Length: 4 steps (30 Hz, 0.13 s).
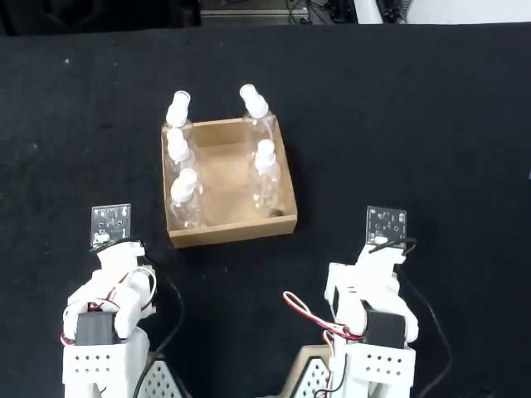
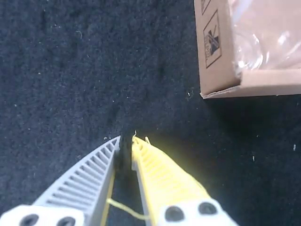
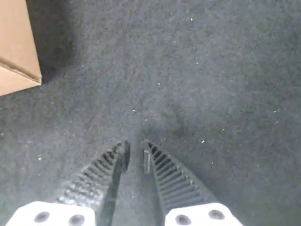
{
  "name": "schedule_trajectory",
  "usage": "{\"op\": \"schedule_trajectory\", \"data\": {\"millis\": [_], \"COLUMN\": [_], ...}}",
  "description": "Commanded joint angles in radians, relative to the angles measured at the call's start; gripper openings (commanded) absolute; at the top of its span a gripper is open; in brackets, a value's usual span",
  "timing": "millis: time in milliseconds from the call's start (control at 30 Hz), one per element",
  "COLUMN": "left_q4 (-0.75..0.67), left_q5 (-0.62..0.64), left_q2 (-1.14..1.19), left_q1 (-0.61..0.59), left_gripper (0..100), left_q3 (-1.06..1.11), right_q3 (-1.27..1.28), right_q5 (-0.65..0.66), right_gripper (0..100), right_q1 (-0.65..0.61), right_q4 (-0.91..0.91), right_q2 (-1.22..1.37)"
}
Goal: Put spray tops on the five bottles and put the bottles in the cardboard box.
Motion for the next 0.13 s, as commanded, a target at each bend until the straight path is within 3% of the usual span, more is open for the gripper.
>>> {"op": "schedule_trajectory", "data": {"millis": [0,100], "left_q4": [0.025,0.025], "left_q5": [0.002,0.002], "left_q2": [-0.015,-0.015], "left_q1": [-0.007,-0.007], "left_gripper": [3,3], "left_q3": [0.022,0.022], "right_q3": [-0.008,-0.008], "right_q5": [-0.008,-0.008], "right_gripper": [1.1,1.1], "right_q1": [-0.014,-0.014], "right_q4": [0.006,0.006], "right_q2": [-0.097,-0.097]}}
